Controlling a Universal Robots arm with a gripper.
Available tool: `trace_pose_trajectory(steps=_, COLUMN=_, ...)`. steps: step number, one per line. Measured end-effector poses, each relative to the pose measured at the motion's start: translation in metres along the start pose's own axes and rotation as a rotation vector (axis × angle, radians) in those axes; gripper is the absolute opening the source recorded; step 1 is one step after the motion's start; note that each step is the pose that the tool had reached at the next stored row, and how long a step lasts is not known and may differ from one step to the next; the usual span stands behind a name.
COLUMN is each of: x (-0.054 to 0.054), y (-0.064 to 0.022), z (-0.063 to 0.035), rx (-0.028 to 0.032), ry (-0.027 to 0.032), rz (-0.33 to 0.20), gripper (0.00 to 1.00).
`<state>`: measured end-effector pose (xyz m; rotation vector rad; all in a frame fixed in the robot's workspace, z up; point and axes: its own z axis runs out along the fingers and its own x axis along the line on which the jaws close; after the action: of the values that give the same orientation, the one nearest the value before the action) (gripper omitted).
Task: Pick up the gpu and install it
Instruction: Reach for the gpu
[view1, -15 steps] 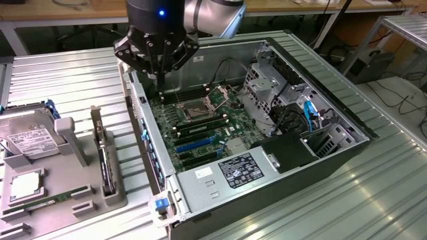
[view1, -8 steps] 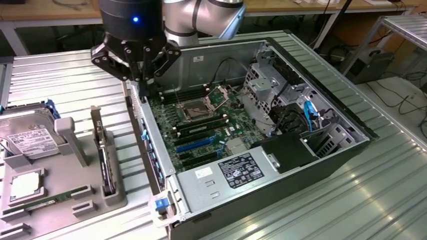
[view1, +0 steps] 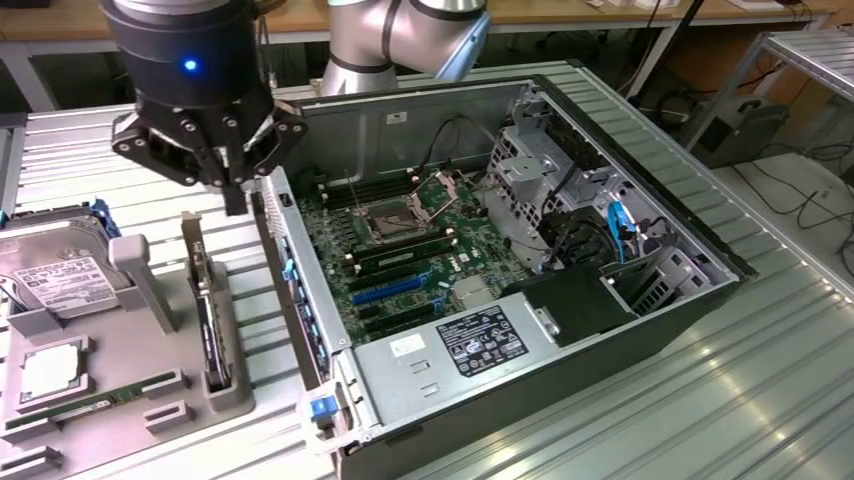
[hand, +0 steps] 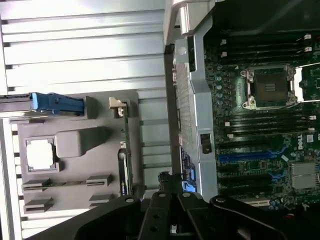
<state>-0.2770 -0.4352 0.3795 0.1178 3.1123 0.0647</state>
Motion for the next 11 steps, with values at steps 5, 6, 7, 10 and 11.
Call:
trace_pose_trajectory(steps=5, x=0.027, y=-0.0060, z=0.0047, rx=0.0009, ry=-0.0001, rz=0.000, gripper=0.11)
trace_pose_trajectory(steps=6, x=0.034, y=-0.0077, z=0.0058, rx=0.0016, ry=0.0000, rz=0.000, gripper=0.11)
trace_pose_trajectory(steps=7, x=0.038, y=-0.0092, z=0.0064, rx=0.0032, ry=-0.0002, rz=0.000, gripper=0.11)
trace_pose_trajectory(steps=10, x=0.038, y=-0.0097, z=0.0065, rx=0.0053, ry=-0.0004, rz=0.000, gripper=0.11)
trace_pose_trajectory(steps=11, x=0.038, y=-0.0098, z=0.0065, rx=0.0054, ry=-0.0003, rz=0.000, gripper=0.11)
